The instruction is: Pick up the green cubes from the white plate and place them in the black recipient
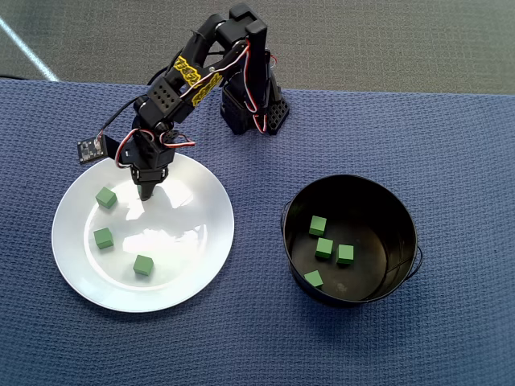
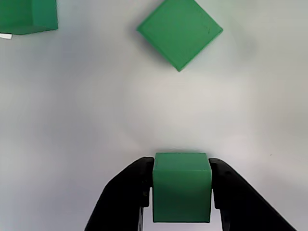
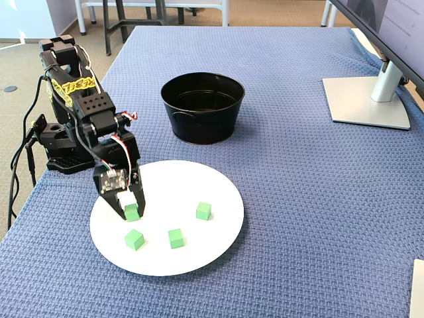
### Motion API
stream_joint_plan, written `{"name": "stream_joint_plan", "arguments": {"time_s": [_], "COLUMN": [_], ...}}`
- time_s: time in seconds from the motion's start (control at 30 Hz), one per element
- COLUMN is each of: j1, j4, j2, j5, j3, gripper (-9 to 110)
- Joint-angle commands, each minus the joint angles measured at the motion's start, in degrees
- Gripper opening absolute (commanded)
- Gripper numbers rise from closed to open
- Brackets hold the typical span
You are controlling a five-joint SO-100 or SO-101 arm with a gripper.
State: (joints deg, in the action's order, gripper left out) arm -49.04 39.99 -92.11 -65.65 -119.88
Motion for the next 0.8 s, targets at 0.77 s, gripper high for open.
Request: {"name": "stream_joint_plan", "arguments": {"time_s": [0.77], "j1": [51.8], "j4": [41.8], "j2": [-37.2], "j5": [61.3], "j3": [27.8], "gripper": [0]}}
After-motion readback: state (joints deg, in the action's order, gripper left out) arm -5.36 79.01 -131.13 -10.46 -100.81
